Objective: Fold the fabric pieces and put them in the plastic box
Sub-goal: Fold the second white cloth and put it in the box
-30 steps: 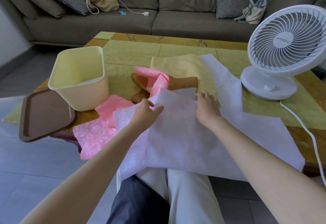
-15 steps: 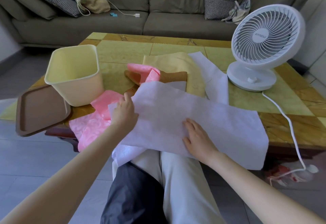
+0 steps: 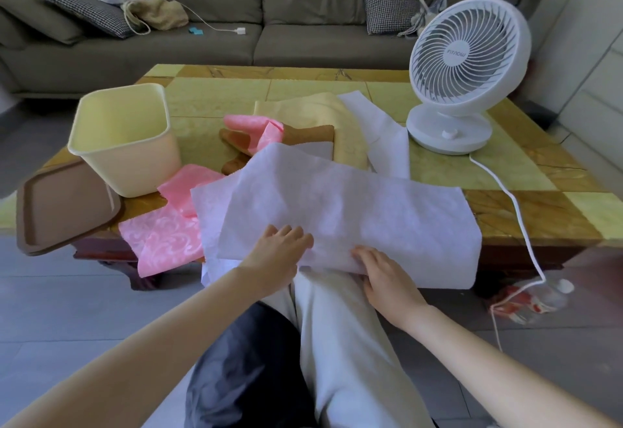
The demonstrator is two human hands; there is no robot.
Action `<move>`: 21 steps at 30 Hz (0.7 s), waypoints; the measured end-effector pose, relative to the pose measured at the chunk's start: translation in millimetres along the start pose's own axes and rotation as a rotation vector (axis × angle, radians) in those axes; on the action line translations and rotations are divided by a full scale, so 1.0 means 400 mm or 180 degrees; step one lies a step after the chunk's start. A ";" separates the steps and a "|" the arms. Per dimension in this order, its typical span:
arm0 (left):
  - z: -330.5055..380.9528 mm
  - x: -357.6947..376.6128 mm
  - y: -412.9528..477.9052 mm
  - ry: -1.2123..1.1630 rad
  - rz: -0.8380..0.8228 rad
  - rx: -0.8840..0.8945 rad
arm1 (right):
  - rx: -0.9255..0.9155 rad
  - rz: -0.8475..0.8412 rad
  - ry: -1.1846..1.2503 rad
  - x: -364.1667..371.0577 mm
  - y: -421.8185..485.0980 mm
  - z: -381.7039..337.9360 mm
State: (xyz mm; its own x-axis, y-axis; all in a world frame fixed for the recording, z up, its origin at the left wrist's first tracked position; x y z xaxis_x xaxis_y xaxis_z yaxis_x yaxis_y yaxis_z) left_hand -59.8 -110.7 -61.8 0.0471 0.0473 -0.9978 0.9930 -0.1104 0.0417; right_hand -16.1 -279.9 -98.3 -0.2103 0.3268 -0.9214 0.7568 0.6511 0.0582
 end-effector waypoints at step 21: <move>-0.116 -0.190 0.220 0.0091 0.0299 -0.0630 | 0.1164 0.0685 -0.1474 -0.297 0.073 0.316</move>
State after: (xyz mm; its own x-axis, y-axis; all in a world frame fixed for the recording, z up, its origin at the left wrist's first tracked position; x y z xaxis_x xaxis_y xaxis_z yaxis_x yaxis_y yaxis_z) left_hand 29.1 -78.0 20.0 0.1408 0.0745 -0.9872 0.9858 0.0813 0.1467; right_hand 109.1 -386.2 -35.5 0.1981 0.0405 -0.9793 0.9324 0.3005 0.2010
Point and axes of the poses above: each hand's wrist, its own y-axis towards the middle knuckle, its own x-axis out of the palm, z = x × y, the point moved 6 cm from there along y, towards the middle knuckle, and after that the axes turned 4 degrees about z, right-handed, at the moved point
